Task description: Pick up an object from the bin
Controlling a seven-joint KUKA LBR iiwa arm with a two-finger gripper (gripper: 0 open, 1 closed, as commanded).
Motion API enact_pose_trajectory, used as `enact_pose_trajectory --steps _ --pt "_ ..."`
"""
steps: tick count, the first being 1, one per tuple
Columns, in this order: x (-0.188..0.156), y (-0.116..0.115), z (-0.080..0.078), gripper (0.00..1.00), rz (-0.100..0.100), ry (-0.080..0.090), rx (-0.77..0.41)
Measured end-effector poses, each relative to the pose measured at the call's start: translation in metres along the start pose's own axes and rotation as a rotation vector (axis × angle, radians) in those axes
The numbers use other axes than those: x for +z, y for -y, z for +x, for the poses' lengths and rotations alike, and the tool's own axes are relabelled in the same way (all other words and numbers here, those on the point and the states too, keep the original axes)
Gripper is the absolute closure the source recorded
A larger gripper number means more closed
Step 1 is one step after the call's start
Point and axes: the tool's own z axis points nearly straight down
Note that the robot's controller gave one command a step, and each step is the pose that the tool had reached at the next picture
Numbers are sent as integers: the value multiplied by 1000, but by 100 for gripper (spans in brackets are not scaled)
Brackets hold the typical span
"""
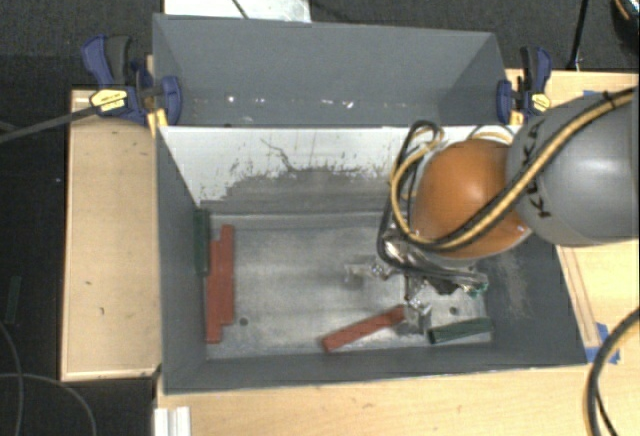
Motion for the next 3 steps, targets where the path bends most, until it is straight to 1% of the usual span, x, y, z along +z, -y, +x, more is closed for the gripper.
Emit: enact_pose_trajectory --steps 1,2,3 --pt "-2 -16 24 0 7 9 -20" --pt "-2 -16 24 100 5 7 -21" --pt "-20 -15 21 100 6 9 -19"
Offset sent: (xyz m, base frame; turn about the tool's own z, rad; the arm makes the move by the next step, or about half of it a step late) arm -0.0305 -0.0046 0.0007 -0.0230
